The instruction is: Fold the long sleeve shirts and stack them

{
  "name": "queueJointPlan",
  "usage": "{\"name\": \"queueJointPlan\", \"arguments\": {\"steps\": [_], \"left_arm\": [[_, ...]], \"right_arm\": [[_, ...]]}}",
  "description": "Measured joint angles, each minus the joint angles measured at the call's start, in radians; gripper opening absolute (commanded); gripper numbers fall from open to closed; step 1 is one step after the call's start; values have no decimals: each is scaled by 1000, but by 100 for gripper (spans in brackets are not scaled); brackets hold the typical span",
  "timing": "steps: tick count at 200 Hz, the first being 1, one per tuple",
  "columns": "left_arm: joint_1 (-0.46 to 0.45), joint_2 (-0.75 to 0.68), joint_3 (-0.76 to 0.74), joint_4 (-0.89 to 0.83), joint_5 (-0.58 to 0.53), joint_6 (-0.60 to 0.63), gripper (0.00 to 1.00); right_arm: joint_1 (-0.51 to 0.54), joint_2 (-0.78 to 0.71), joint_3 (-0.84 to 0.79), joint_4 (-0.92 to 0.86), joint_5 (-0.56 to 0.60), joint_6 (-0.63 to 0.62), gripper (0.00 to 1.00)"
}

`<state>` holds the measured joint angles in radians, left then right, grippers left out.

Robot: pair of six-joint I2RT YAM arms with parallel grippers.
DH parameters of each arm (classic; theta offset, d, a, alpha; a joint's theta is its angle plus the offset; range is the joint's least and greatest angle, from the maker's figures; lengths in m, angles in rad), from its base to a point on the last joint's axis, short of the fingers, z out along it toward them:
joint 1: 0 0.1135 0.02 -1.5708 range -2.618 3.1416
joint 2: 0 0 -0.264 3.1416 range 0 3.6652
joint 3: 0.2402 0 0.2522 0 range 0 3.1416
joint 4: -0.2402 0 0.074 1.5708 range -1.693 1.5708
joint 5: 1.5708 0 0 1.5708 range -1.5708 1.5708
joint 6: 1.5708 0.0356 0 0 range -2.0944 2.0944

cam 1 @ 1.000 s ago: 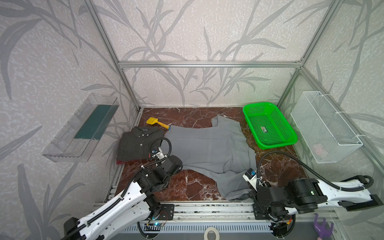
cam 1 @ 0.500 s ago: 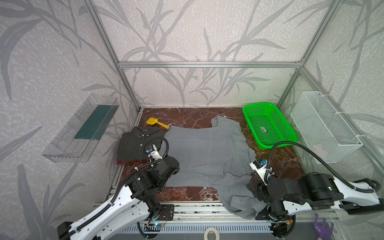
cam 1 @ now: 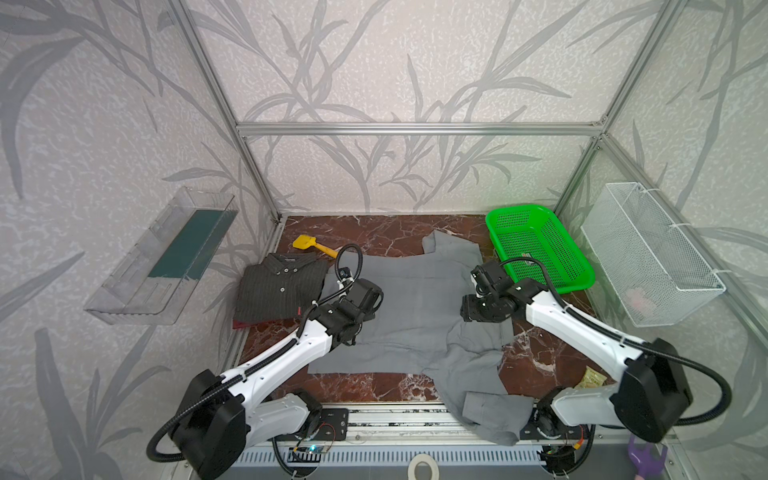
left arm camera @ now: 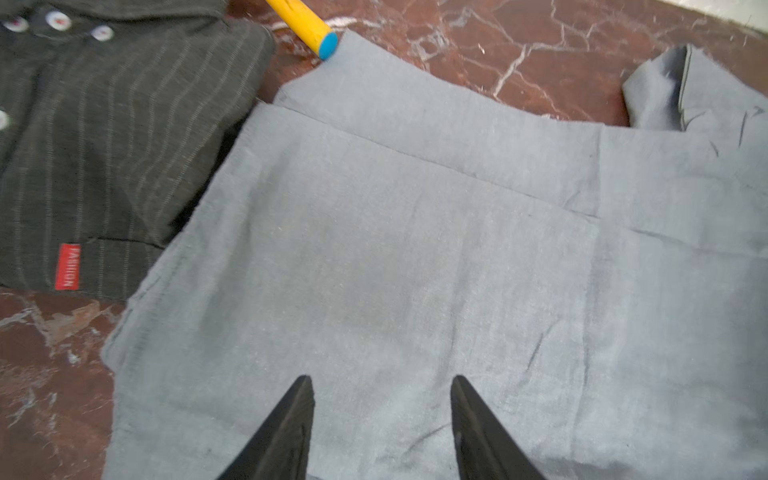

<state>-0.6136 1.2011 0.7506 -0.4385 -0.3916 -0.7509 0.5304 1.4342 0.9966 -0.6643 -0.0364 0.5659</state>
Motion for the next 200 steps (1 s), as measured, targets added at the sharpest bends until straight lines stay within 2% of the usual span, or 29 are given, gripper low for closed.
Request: {"name": "queueJointPlan", "arguments": {"steps": [32, 67, 99, 126, 158, 200], "left_arm": [[9, 128, 1, 55, 66, -5, 55], [15, 289, 38, 71, 109, -35, 55], [23, 447, 152, 51, 126, -57, 56], [37, 549, 212, 66, 137, -71, 56], [68, 668, 356, 85, 143, -72, 56], [115, 804, 541, 99, 159, -60, 56]], "right_arm": [[-75, 184, 54, 48, -6, 23, 68], [-95, 401, 192, 39, 30, 67, 69], [-106, 513, 303, 1, 92, 103, 70], [-155, 591, 407, -19, 124, 116, 70], [-213, 700, 569, -33, 142, 117, 71], [-240, 853, 819, -67, 159, 97, 71]]}}
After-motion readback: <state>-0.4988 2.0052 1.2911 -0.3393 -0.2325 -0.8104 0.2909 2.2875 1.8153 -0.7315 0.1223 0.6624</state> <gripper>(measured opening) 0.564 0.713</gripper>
